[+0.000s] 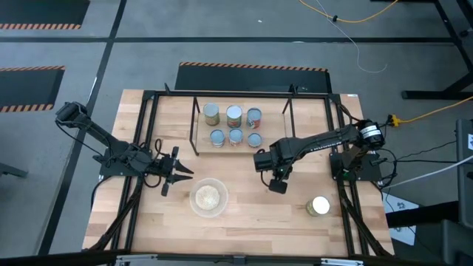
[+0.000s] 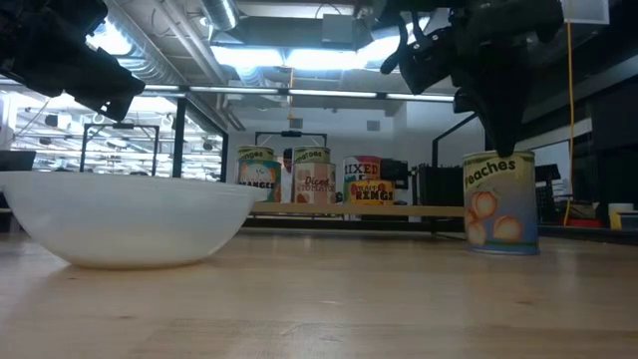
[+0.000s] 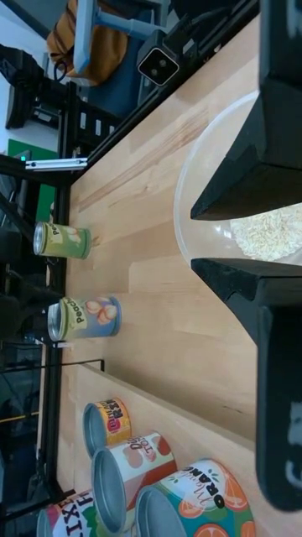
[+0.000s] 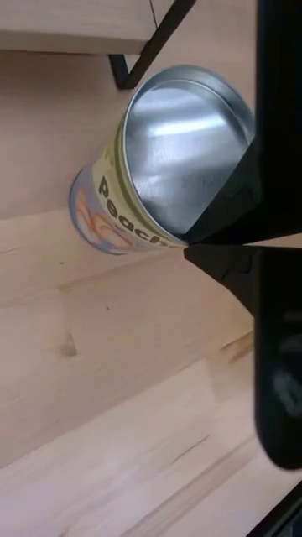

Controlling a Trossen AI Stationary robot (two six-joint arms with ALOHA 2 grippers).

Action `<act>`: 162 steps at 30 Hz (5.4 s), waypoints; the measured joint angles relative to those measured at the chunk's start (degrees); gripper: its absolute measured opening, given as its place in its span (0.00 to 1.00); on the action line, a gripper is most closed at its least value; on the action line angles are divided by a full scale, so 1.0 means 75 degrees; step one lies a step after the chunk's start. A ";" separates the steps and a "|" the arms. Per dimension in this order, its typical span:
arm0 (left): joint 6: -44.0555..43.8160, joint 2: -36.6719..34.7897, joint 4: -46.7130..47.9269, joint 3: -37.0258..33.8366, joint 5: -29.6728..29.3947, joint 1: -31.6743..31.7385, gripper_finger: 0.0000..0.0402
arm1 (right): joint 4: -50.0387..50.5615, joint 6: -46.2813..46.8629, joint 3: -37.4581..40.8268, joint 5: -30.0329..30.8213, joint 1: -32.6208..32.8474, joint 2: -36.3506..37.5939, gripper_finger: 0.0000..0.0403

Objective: Pick and place cans onto a shelf
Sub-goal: Put the canned peaches on the shelf, then put the canned pears on the shelf

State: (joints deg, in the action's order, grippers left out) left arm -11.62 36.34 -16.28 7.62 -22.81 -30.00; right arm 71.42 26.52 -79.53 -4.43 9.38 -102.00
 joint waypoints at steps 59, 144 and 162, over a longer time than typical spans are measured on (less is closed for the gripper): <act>-0.0035 -0.0003 -0.0002 0.0000 -0.0006 -0.0003 0.19 | 0.2315 -0.7849 -0.3270 0.1461 -0.3149 -0.0006 0.00; -0.0044 -0.0003 0.0024 0.0000 -0.0005 0.0000 0.19 | 0.1669 -0.8536 -0.3220 0.0991 -0.4639 -0.1201 0.06; -0.0058 -0.0003 0.0024 0.0000 -0.0003 0.0000 0.19 | 0.2520 -0.8212 -0.3894 0.0988 -0.4609 -0.1188 0.06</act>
State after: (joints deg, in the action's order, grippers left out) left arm -12.05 36.32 -16.10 7.62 -22.83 -30.00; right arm 90.33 -35.06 -108.73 2.98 -25.19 -110.90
